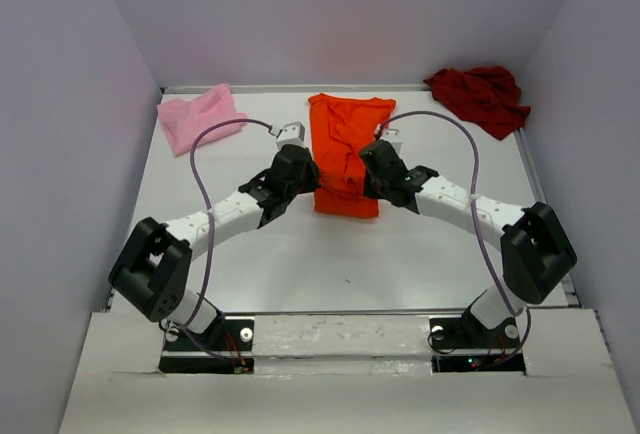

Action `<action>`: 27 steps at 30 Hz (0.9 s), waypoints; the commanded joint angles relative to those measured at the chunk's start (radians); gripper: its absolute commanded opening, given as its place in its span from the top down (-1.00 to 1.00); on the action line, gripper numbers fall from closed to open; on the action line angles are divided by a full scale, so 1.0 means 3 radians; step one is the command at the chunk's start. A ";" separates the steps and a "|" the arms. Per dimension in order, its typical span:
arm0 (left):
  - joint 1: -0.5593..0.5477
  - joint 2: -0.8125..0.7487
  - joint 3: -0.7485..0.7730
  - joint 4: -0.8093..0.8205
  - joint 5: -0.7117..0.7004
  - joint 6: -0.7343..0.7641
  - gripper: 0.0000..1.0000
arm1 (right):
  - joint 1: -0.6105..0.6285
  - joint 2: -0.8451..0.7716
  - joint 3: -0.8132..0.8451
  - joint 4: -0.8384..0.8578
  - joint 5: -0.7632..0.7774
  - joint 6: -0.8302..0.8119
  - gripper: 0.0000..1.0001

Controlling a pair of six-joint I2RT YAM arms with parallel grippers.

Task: Fold and stack the t-shirts
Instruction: Fold the rectangle-folded T-shirt at the center of the board.

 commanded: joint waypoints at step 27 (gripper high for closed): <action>0.0494 0.1015 0.0937 0.0404 0.0024 0.0403 -0.86 | -0.0321 0.1167 0.1247 0.0385 0.0983 -0.0580 -0.25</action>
